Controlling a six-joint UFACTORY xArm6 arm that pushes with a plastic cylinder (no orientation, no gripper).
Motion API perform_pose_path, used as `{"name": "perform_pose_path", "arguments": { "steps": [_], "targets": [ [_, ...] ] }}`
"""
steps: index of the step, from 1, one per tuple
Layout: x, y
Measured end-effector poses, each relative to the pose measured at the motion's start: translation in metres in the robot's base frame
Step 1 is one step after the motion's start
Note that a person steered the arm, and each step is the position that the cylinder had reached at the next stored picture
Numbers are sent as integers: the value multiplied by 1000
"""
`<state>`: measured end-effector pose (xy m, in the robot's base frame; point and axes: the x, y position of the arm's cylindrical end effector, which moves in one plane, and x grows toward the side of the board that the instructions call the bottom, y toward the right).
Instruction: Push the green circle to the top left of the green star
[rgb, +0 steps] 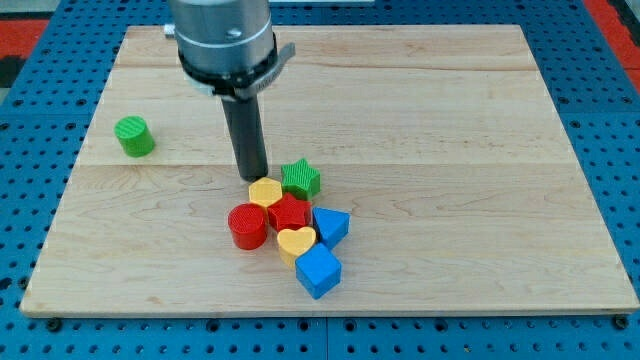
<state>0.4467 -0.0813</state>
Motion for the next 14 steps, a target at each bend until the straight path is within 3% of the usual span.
{"name": "perform_pose_path", "arguments": {
  "steps": [1, 3, 4, 5, 7, 9, 11, 12, 14],
  "targets": [
    [-78, -39],
    [-81, -184],
    [-25, -160],
    [-3, -85],
    [-31, -132],
    [-21, 0],
    [161, -66],
    [172, -63],
    [172, 58]
  ]
}}
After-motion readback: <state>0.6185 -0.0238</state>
